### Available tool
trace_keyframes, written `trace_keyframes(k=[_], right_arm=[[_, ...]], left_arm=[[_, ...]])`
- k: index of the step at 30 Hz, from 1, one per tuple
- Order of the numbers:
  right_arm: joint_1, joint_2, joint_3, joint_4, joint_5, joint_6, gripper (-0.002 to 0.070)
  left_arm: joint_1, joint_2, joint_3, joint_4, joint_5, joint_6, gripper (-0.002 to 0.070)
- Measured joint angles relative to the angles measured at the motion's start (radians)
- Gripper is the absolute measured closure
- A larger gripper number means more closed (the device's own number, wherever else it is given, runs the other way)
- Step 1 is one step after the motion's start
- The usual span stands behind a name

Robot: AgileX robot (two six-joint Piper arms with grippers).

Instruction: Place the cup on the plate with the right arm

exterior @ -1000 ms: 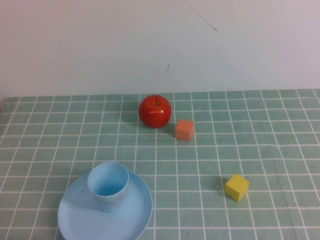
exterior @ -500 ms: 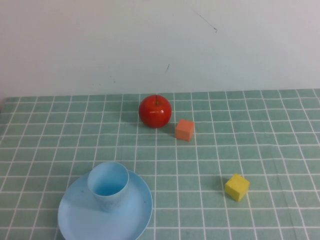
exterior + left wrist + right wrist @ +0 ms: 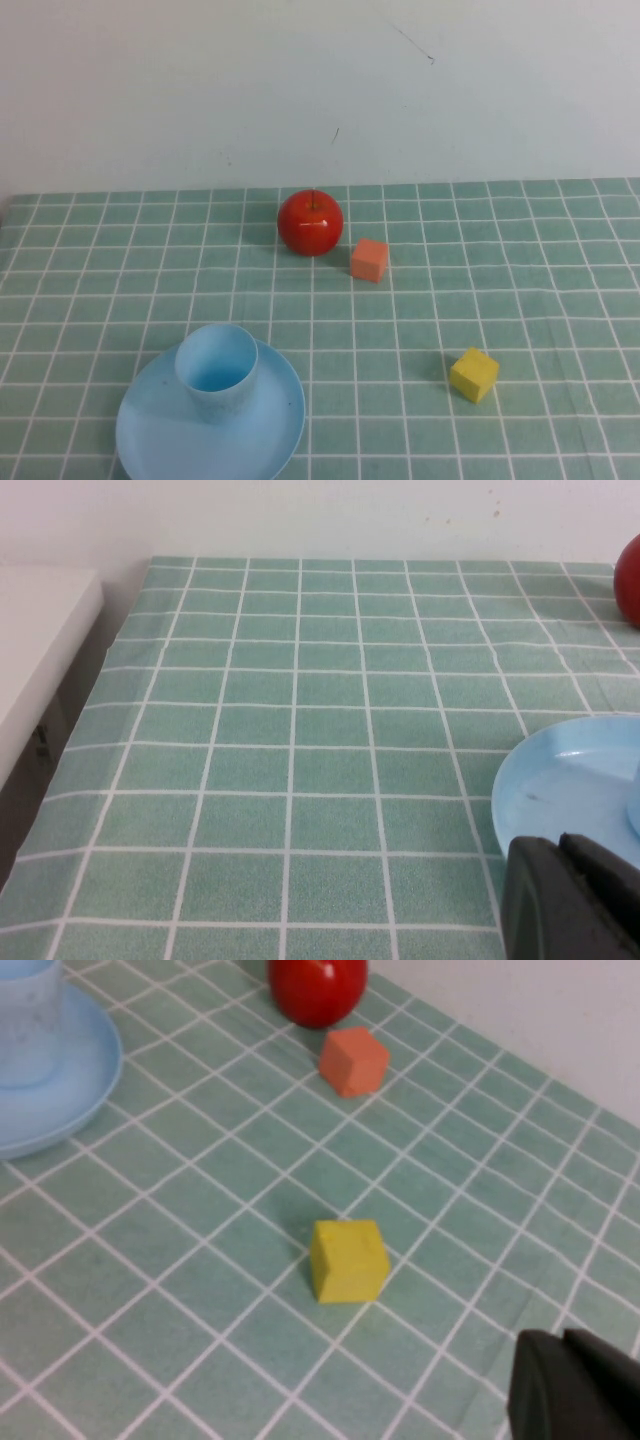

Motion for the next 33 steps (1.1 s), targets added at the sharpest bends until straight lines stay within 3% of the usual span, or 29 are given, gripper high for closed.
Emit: trace_keyframes(k=[8, 26, 33], right_arm=[[0.0, -0.012, 0.096, 0.0, -0.051, 0.013, 0.0679], [-0.005, -0.016, 0.106, -0.002, 0.003, 0.015, 0.0679], [-0.172, -0.083, 0.108, 0.318, 0.011, -0.025, 0.0679]], left_arm=[[0.0, 0.0, 0.0, 0.0, 0.0, 0.0, 0.0678], [0.0, 0.0, 0.0, 0.0, 0.0, 0.0, 0.0678], [0.0, 0.0, 0.0, 0.0, 0.0, 0.0, 0.0678]])
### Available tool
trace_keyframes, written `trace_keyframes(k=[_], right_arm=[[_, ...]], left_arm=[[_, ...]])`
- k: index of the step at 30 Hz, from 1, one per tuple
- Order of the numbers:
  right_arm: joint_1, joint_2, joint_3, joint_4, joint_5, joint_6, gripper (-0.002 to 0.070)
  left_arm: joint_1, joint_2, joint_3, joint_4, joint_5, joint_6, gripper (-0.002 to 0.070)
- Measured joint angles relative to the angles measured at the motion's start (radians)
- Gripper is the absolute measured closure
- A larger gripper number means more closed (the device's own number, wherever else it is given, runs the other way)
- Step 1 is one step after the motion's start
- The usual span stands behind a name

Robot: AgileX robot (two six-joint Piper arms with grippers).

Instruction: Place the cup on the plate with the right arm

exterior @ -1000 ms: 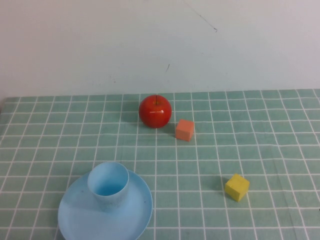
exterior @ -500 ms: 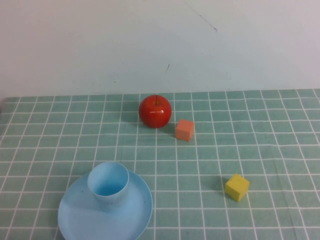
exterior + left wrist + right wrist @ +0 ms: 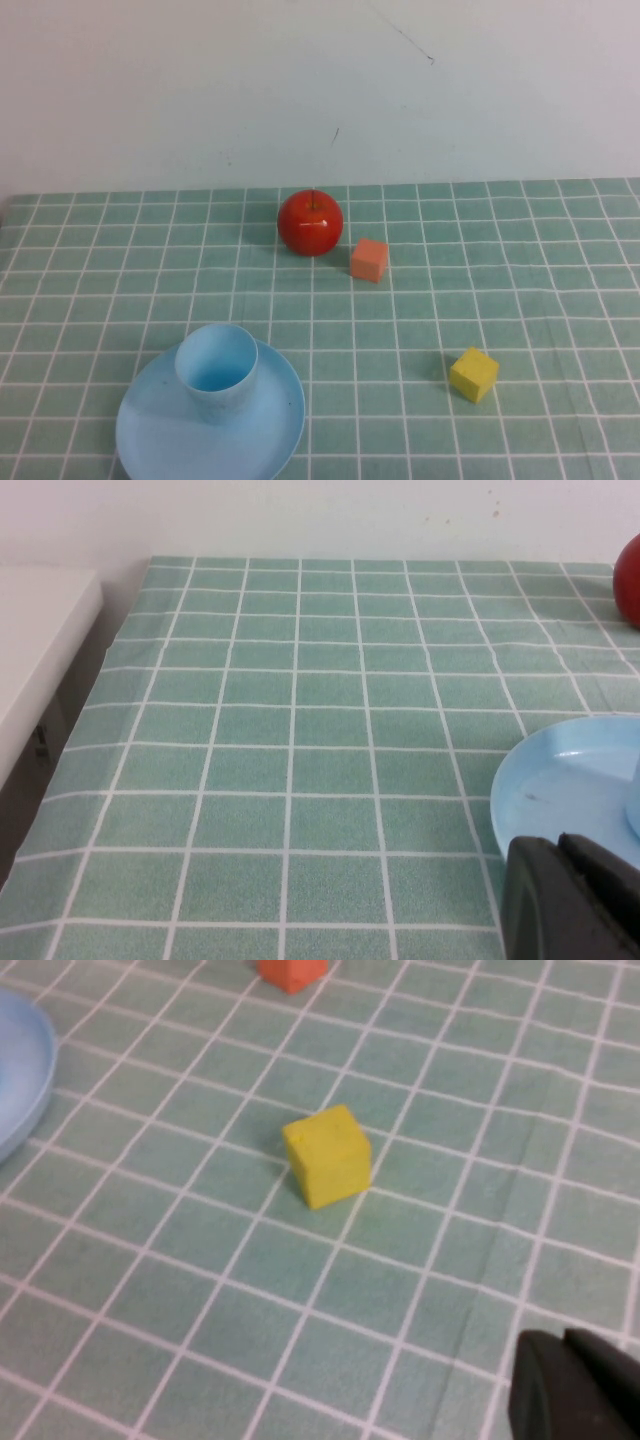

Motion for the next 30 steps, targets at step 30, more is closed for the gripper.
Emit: trace_keyframes(k=[30], right_arm=[[-0.763, -0.539, 0.255, 0.184, -0.052, -0.507, 0.0679]], left_arm=[[0.0, 0.0, 0.0, 0.0, 0.0, 0.0, 0.0678]])
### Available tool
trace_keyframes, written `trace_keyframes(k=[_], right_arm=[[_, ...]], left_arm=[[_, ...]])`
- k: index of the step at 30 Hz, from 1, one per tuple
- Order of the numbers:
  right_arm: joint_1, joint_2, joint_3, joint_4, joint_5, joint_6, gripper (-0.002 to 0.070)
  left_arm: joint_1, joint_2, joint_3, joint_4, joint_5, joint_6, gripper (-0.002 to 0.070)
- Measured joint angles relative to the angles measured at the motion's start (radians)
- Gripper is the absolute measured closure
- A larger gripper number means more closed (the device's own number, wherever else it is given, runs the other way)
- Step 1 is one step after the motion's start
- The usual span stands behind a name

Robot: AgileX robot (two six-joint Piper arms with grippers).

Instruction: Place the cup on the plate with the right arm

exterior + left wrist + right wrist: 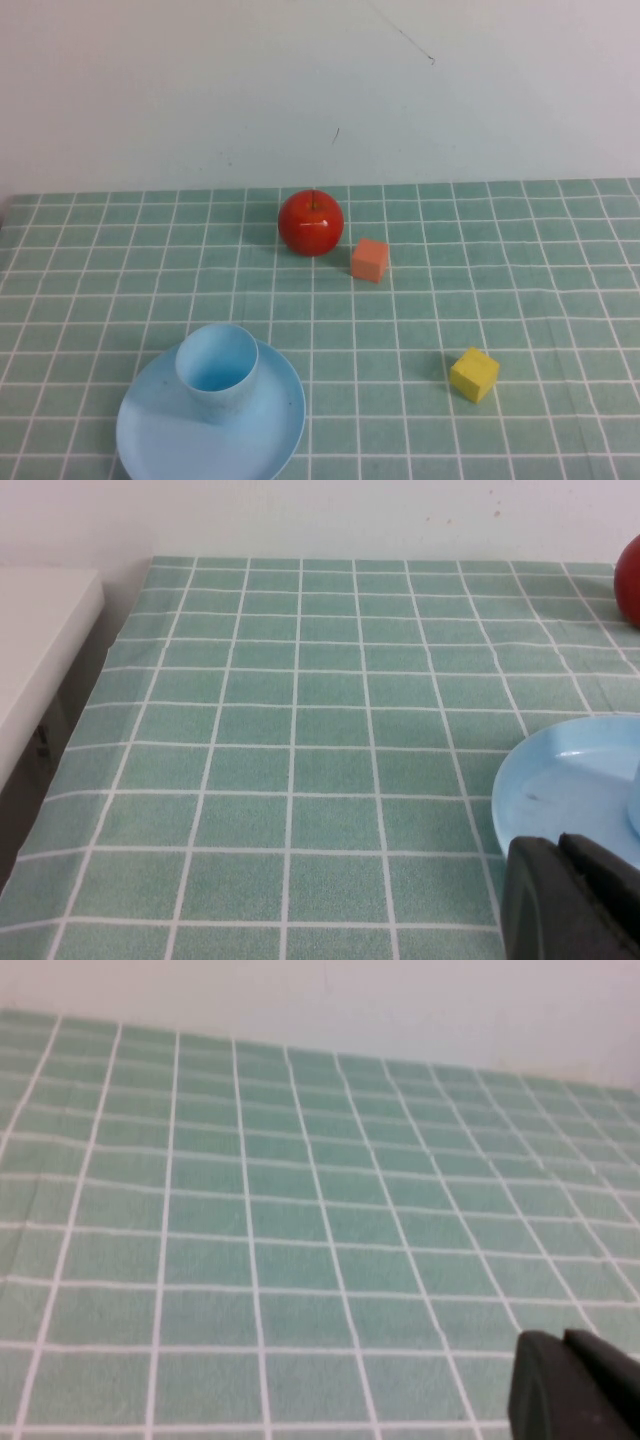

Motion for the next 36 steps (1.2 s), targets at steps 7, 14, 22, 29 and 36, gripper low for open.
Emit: trace_keyframes(k=[7, 14, 22, 29, 36], right_arm=[[0.029, 0.0, 0.002, 0.0, 0.056, -0.005, 0.0679], [0.167, 0.0, 0.002, 0.0, 0.056, -0.003, 0.0679], [0.188, 0.0, 0.002, 0.0, 0.056, 0.006, 0.0679], [0.188, 0.0, 0.002, 0.002, 0.056, 0.006, 0.0679], [0.16, 0.0, 0.002, 0.002, 0.056, 0.006, 0.0679]], left_arm=[[0.0, 0.0, 0.0, 0.0, 0.0, 0.0, 0.0678], [0.0, 0.0, 0.0, 0.0, 0.0, 0.0, 0.0678], [0.0, 0.0, 0.0, 0.0, 0.0, 0.0, 0.0678], [0.0, 0.0, 0.0, 0.0, 0.0, 0.0, 0.0678], [0.0, 0.0, 0.0, 0.0, 0.0, 0.0, 0.0678]])
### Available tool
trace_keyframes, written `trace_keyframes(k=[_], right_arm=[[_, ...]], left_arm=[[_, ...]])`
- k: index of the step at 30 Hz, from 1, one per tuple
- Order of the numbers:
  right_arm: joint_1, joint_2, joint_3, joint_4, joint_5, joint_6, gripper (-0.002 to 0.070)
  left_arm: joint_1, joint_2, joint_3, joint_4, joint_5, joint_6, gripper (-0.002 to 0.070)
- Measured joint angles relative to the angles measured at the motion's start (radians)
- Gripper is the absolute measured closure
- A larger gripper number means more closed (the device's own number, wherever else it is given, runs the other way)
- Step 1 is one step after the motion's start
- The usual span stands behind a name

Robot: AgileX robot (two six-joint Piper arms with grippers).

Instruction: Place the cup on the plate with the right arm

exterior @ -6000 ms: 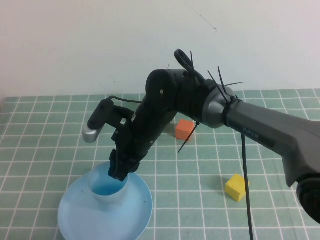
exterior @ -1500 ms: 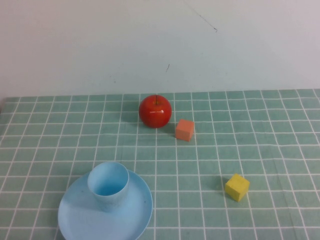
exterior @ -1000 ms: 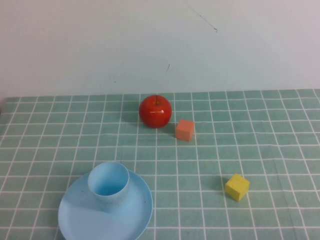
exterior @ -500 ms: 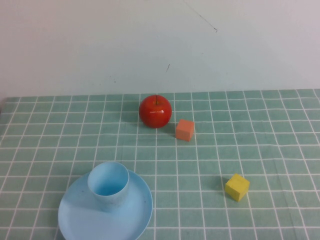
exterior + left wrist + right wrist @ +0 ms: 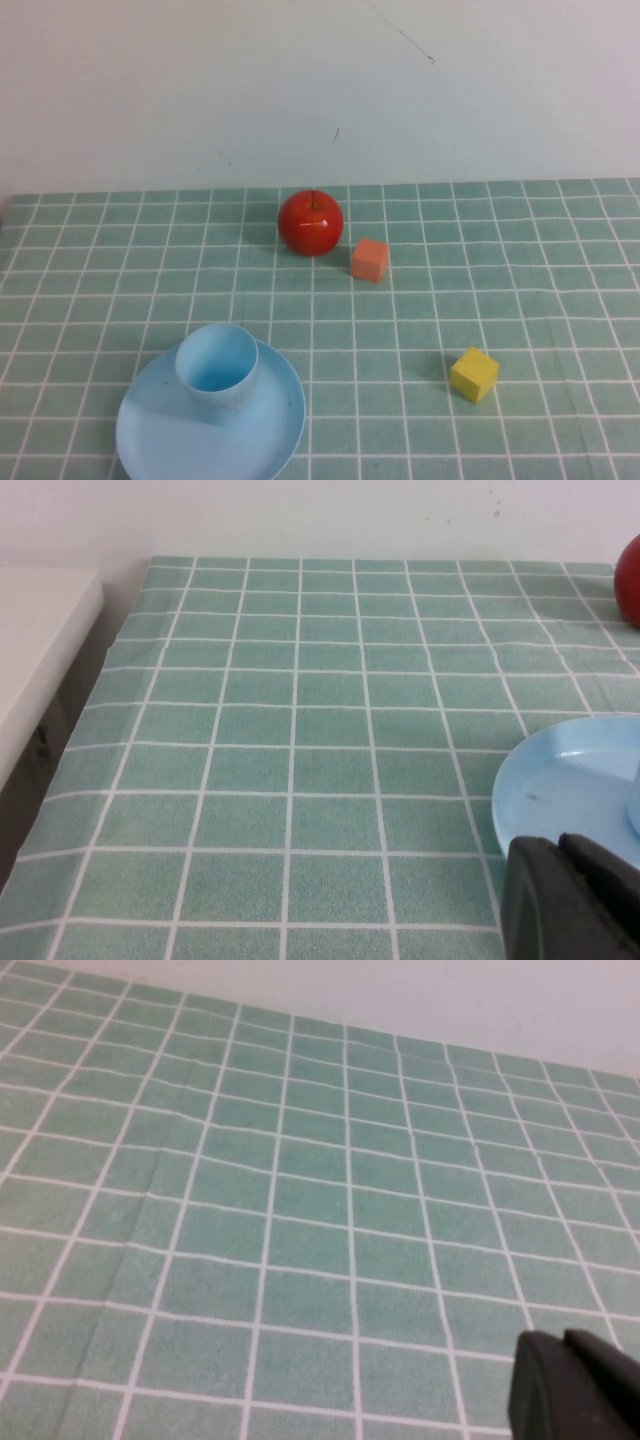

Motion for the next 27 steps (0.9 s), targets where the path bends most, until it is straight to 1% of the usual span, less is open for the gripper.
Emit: trace_keyframes(k=[4, 9, 14, 17, 27], right_arm=[[-0.041, 0.0, 0.0, 0.0, 0.002, 0.002, 0.0679], [-0.043, 0.0, 0.0, 0.0, 0.004, 0.025, 0.0679], [-0.043, 0.0, 0.0, -0.002, 0.004, 0.141, 0.0679], [-0.043, 0.0, 0.0, -0.002, 0.006, 0.171, 0.0679], [-0.043, 0.0, 0.0, -0.004, 0.006, 0.186, 0.0679]], left_arm=[[0.0, 0.0, 0.0, 0.0, 0.0, 0.0, 0.0678], [0.0, 0.0, 0.0, 0.0, 0.0, 0.0, 0.0678], [0.0, 0.0, 0.0, 0.0, 0.0, 0.0, 0.0678], [0.0, 0.0, 0.0, 0.0, 0.0, 0.0, 0.0678], [0.0, 0.0, 0.0, 0.0, 0.0, 0.0, 0.0678]])
